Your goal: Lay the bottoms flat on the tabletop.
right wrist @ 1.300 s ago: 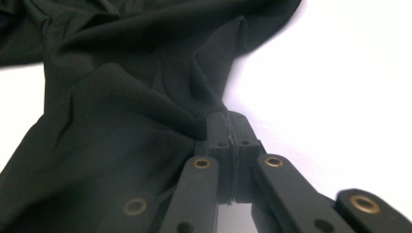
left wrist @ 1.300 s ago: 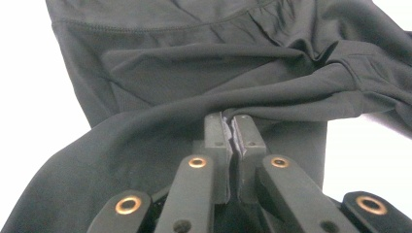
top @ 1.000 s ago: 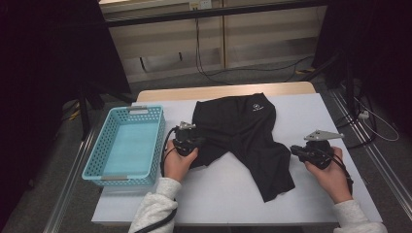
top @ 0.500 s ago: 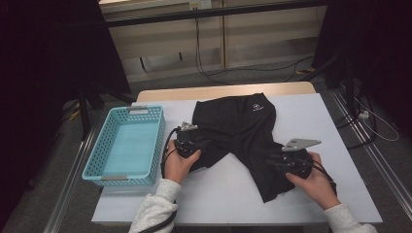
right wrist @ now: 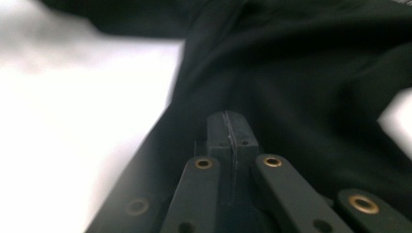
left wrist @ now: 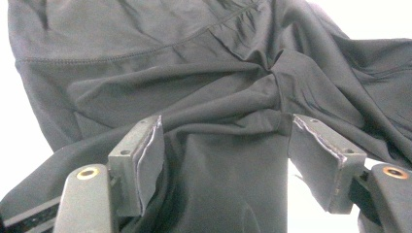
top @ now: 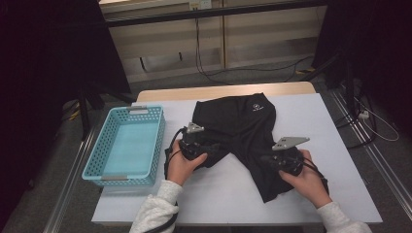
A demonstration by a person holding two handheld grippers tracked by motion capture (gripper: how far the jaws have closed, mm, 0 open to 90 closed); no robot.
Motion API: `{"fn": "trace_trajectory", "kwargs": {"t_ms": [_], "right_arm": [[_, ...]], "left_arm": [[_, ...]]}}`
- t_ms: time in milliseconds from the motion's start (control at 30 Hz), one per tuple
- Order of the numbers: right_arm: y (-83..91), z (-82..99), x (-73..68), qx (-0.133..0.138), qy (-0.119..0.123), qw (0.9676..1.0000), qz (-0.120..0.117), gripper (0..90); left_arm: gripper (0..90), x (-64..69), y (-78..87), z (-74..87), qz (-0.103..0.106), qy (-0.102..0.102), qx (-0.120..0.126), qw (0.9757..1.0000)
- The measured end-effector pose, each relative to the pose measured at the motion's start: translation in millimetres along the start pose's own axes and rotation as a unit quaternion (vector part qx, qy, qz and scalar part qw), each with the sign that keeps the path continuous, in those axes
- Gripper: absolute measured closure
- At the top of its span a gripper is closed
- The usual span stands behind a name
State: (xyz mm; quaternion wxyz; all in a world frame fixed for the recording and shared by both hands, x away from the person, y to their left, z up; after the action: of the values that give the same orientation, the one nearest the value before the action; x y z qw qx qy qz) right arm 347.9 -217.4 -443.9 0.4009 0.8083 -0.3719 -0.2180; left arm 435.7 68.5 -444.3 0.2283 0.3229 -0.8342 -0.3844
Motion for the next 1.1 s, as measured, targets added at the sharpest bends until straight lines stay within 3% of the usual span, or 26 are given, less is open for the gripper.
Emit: {"fn": "trace_trajectory", "kwargs": {"t_ms": [67,133,167,200,367,467,533,567,600,667,767,867,967,1100], "right_arm": [[3.3,1.2,9.5,0.013,-0.023,0.9997,0.005,90.0],[2.0,4.1,13.9,0.016,-0.037,0.9991,-0.011,90.0],[-0.6,5.8,12.7,0.011,-0.04,0.999,-0.017,85.1],[-4.1,6.9,9.3,0.002,-0.028,0.9995,-0.013,78.6],[-20.8,3.2,-17.6,-0.022,0.024,0.9991,-0.025,64.0],[-24.8,-2.0,-33.3,-0.028,0.05,0.9979,-0.029,62.7],[-30.7,-1.8,-38.9,-0.046,0.07,0.9965,-0.008,65.7],[-33.8,-0.9,-39.3,-0.056,0.079,0.9953,0.004,71.8],[-34.4,-1.2,-38.2,-0.049,0.074,0.996,-0.005,83.5],[-32.9,-3.4,-33.3,-0.055,0.057,0.9968,-0.007,86.4],[-28.3,-7.0,-26.2,-0.044,0.037,0.9981,-0.021,87.6],[-18.8,-13.6,-16.8,-0.004,0.018,0.9993,-0.034,87.4],[-10.3,-18.7,-3.2,0.037,-0.012,0.9983,-0.043,87.2],[-9.7,-19.7,17.8,0.061,-0.055,0.9956,-0.044,87.0]], "left_arm": [[28.1,0.1,-0.5,0.4,0.0,0.001,-0.001,1.0],[26.1,0.4,-1.8,0.8,0.0,0.001,-0.002,1.0],[25.3,0.5,-2.2,0.9,-0.001,0.001,-0.003,1.0],[24.4,0.8,-2.5,0.5,-0.011,0.0,-0.002,0.9999],[21.9,2.9,-0.8,-0.7,-0.003,-0.006,-0.001,1.0],[21.8,3.8,-0.2,-0.4,-0.003,-0.01,-0.003,0.9999],[21.8,3.9,0.0,0.2,-0.004,-0.012,-0.004,0.9999],[21.8,4.1,0.0,0.5,-0.002,-0.01,-0.004,0.9999],[21.8,4.3,0.0,0.9,-0.004,-0.01,-0.003,0.9999],[21.8,4.5,0.5,1.6,-0.006,-0.012,-0.004,0.9999],[21.8,5.3,1.3,2.5,-0.013,-0.01,-0.003,0.9999],[21.8,5.1,3.1,2.8,-0.004,-0.011,-0.005,0.9999],[21.8,5.9,3.0,3.1,-0.002,-0.009,-0.004,0.9999],[21.8,6.5,1.8,3.2,-0.002,-0.012,-0.007,0.9999]]}}
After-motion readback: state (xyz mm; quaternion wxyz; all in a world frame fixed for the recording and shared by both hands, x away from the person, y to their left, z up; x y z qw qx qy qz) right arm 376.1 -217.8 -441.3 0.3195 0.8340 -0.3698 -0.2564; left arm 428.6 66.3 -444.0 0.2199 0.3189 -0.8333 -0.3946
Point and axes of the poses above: each handheld gripper's, and its own axes: y roughly backward along the jaws, z roughly out of its underside, x roughly to its right, the point moved 2 cm from there along -y, roughly forward along the jaws, and after that the axes turned 14 degrees about -x, right-handed, at the moved point
